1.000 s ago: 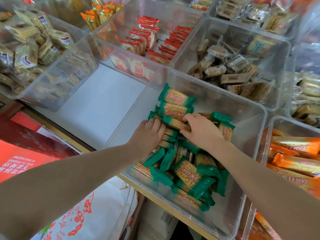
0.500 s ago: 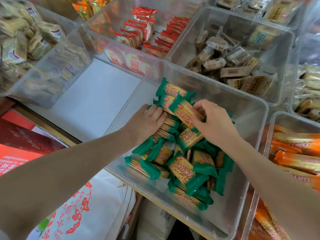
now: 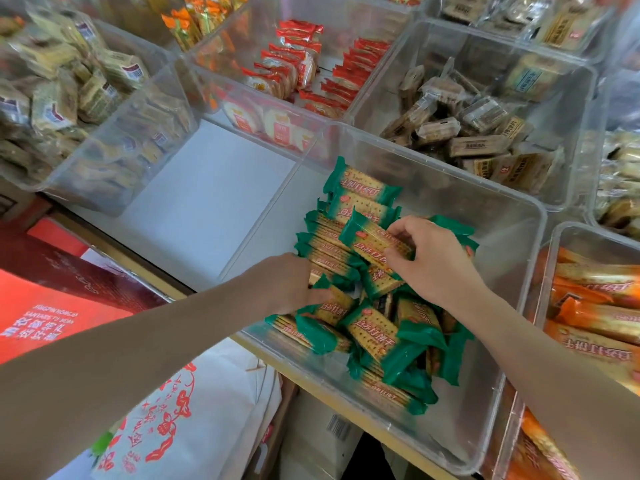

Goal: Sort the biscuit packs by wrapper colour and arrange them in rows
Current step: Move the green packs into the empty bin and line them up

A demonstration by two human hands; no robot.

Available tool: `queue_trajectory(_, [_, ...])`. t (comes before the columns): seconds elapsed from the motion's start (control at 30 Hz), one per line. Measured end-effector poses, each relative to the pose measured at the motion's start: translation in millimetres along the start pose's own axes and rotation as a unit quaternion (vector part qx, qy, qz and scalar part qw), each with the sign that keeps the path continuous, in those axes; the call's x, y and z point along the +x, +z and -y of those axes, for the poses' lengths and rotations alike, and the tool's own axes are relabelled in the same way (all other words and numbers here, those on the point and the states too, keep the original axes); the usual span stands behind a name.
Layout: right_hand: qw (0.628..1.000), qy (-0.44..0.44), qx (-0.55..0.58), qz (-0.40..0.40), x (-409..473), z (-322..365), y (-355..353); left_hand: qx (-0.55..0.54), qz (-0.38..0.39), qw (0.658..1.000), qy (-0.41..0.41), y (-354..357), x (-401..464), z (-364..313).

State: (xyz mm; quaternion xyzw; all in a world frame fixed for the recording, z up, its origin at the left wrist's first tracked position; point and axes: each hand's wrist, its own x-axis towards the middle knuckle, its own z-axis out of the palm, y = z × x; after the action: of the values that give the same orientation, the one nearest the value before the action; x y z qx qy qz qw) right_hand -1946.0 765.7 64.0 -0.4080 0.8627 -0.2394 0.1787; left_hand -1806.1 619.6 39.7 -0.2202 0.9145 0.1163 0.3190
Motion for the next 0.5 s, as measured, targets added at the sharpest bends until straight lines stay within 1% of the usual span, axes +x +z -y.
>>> queue_trajectory(0.07, [1.0,-0.01,0.001,0.006,-1.6,1.7,3.7,-0.019,0.022,0.999,-0.019,7.1,2.2,-1.2])
queue_trajectory(0.1, [1.0,-0.014,0.0,0.012,-3.0,2.8,5.3,-0.049,0.024,0.998,-0.009,8.7,3.3,-1.3])
queue_trajectory(0.17, [1.0,-0.018,-0.006,0.026,-6.0,4.6,8.6,-0.137,0.018,0.99,0.037,10.9,6.2,-1.1])
queue_trajectory(0.2, [0.999,-0.018,-0.011,0.032,-7.4,4.8,9.6,-0.159,0.011,0.986,0.056,10.7,6.7,-0.2])
queue_trajectory(0.23, [0.999,-0.019,-0.014,0.036,-8.4,4.9,10.0,-0.156,-0.001,0.986,0.064,8.1,5.1,0.9])
queue_trajectory(0.33, [0.999,-0.019,0.003,0.035,-9.1,3.8,9.1,-0.098,-0.057,0.991,0.07,-3.3,-5.2,10.2])
queue_trajectory(0.4, [0.998,-0.004,0.045,0.041,-9.0,6.0,8.7,-0.102,-0.093,0.987,0.084,-11.6,-14.0,16.4])
queue_trajectory(0.43, [0.995,0.009,0.087,0.048,-9.5,7.6,9.2,-0.121,-0.107,0.983,0.088,-14.8,-18.2,17.5])
queue_trajectory(0.5, [0.975,0.028,0.211,0.065,-10.9,11.1,11.0,-0.188,-0.132,0.97,0.081,-19.7,-25.2,16.6])
